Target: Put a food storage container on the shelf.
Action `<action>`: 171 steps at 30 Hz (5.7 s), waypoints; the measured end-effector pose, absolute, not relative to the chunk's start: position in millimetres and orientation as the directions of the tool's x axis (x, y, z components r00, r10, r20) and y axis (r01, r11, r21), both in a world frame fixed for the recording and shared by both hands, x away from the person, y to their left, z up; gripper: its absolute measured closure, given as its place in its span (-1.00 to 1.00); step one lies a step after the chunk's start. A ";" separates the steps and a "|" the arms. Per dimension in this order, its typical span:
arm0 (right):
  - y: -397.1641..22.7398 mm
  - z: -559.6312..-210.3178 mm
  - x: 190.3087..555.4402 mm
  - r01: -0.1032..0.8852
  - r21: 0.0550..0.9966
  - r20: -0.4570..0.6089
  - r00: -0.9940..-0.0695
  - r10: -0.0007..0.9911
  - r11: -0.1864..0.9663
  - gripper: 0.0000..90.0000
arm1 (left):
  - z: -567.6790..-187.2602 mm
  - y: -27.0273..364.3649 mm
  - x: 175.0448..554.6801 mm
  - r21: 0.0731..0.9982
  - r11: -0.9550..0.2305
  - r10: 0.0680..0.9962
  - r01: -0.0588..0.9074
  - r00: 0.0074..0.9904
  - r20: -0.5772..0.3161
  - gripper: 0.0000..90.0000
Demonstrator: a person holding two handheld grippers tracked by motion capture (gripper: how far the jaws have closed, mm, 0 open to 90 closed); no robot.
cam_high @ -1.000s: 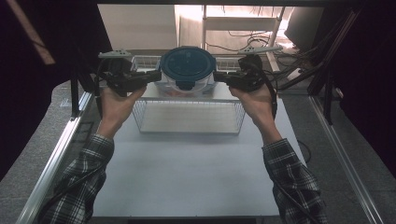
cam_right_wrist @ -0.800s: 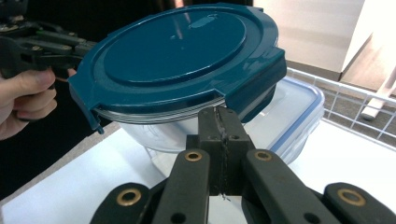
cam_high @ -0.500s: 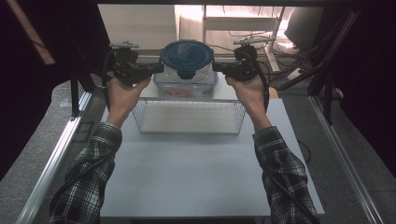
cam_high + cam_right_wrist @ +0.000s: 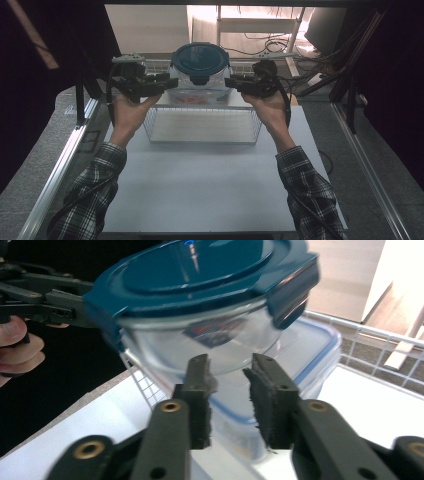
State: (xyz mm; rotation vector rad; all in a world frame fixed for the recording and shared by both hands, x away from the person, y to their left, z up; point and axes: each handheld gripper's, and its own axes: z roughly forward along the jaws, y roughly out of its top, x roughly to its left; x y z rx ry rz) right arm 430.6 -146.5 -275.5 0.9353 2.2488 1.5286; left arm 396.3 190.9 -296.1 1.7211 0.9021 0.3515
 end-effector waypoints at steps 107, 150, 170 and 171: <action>-181.7 -430.5 300.8 0.330 0.851 0.027 -0.804 0.594 0.408 -1.00 | -467.5 183.0 255.1 0.876 -0.229 0.689 0.424 0.707 -0.162 -0.87; -212.1 -452.6 268.2 0.348 0.839 0.000 -0.769 0.639 0.418 -1.00 | -496.1 207.6 215.3 0.848 -0.258 0.734 0.463 0.665 -0.140 -0.87; -212.5 -464.1 254.8 0.347 0.829 -0.009 -0.776 0.630 0.438 -1.00 | -505.8 205.8 204.9 0.831 -0.294 0.741 0.472 0.662 -0.114 -0.87; -213.0 -465.1 253.9 0.348 0.828 -0.009 -0.776 0.630 0.440 -1.00 | -506.3 205.9 204.5 0.830 -0.296 0.741 0.472 0.662 -0.112 -0.87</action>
